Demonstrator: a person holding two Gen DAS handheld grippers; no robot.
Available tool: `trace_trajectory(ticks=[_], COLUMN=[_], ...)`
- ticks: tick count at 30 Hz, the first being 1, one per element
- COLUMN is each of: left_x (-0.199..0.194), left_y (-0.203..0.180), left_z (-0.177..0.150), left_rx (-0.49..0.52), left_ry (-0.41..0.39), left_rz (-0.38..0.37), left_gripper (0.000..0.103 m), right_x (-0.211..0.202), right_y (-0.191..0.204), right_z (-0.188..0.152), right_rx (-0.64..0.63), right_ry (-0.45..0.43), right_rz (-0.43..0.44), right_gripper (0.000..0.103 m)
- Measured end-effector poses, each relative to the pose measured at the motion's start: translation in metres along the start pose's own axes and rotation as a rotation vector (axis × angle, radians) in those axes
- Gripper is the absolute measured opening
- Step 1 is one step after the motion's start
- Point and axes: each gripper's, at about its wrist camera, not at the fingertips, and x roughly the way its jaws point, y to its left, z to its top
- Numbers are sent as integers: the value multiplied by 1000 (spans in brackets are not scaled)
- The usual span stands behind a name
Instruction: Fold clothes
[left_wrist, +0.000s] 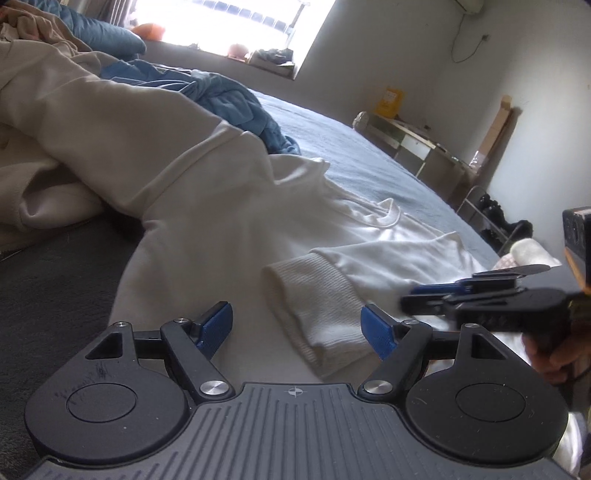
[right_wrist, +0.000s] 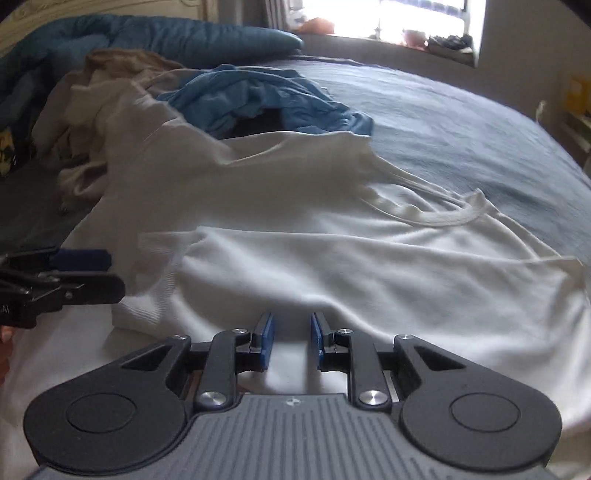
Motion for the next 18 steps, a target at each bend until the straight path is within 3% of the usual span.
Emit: trace_trajectory(ticks=[4, 6, 8, 10, 14, 17, 18], left_x=[-4, -9, -12, -14, -8, 5, 10], left_y=[1, 0, -3, -9, -27, -39, -42], left_z=[1, 3, 5, 6, 7, 2, 1], left_rx=[11, 15, 27, 47, 94, 142, 157], left_ry=[-8, -27, -53, -78, -96, -56, -39], left_rz=[-4, -10, -10, -21, -77, -77, -73], left_gripper=[77, 77, 77, 77, 77, 77, 77], right_x=[-1, -26, -52, -79, -158, -227, -235], right_y=[47, 49, 45, 33, -15, -45, -53], right_z=[-5, -6, -7, -9, -25, -45, -49], right_rx=[-155, -148, -128, -68, 169, 315, 347], right_ry=[-85, -154, -201, -217, -298, -390, -369], right_rz=[-2, 38, 18, -36, -88, -91, -82], right_gripper=[23, 23, 23, 23, 23, 23, 23])
